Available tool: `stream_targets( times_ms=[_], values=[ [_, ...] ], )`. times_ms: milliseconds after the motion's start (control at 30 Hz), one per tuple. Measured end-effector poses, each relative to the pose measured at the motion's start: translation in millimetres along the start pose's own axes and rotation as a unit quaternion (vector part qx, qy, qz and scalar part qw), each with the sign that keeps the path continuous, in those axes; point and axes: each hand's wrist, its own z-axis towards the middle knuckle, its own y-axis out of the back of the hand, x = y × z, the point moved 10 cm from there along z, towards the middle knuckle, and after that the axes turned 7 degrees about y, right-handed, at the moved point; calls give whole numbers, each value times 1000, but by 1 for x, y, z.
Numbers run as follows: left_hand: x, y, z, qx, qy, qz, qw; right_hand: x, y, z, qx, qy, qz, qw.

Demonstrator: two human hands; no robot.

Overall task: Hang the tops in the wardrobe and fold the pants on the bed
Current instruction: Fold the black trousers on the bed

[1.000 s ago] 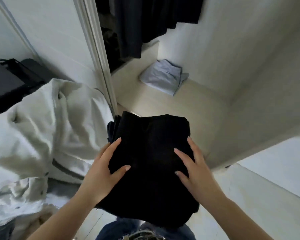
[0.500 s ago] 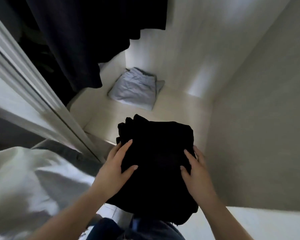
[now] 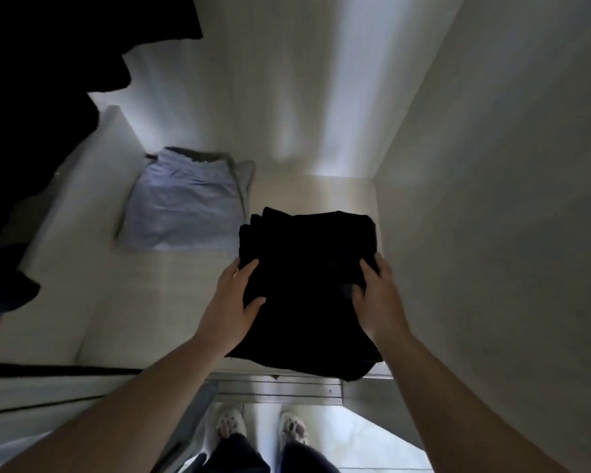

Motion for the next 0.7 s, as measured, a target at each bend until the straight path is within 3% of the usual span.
stream_targets(
  times_ms=[133, 200, 267, 367, 567, 700],
  values=[
    [54, -38, 8, 87, 134, 103, 982, -41, -51, -13, 132, -49, -96, 985],
    [55, -41, 5, 69, 105, 156, 980, -42, -66, -25, 146, -26, -134, 980],
    [44, -48, 2, 66, 20, 227, 972, -36, -79, -33, 153, -2, -166, 974],
    [43, -73, 3, 115, -56, 319, 939, -27, -99, -38, 163, 3, -175, 971],
    [69, -111, 9, 193, -12, 376, 906, -43, -131, -31, 188, -53, -167, 967],
    [75, -127, 17, 205, 17, 382, 901, -56, -137, -18, 184, -58, -194, 962]
  ],
)
